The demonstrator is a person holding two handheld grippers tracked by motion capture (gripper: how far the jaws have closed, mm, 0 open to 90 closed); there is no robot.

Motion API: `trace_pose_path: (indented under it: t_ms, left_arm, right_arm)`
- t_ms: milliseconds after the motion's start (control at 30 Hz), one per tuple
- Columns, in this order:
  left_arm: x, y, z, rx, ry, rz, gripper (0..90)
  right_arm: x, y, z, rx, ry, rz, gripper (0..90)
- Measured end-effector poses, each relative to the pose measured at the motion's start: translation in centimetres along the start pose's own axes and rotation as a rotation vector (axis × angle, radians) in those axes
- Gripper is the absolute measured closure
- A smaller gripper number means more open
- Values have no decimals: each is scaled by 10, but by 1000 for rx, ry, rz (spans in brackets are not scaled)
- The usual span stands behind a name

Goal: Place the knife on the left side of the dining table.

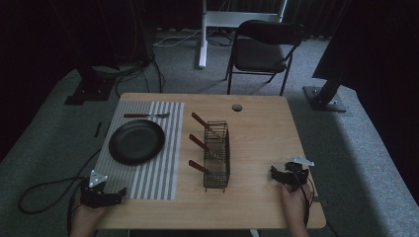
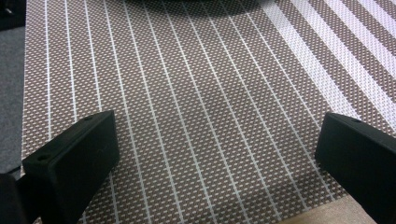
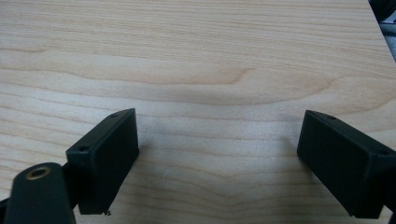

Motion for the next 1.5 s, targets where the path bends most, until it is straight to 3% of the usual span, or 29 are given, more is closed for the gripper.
trace_pose_path:
  t_ms: [900, 1333, 1500]
  left_arm:
    - [-2, 0, 0, -6, -17, -20, 5]
    - [8, 7, 4, -17, -74, -61, 12]
    - [15, 14, 8, 0, -121, -67, 18]
  right_arm:
    - [0, 0, 0, 1, -1, -1, 118]
    - [0, 0, 0, 1, -2, -2, 118]
    - [0, 0, 0, 1, -2, -2, 118]
Point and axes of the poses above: each handheld gripper's, and its own axes: z roughly backward along the jaws, y roughly out of its top, x roughly to its right, the point moved 1 cm from there along -z, roughly forward along the jaws, and after that the axes turned 10 degrees about y, right-handed, at the moved point
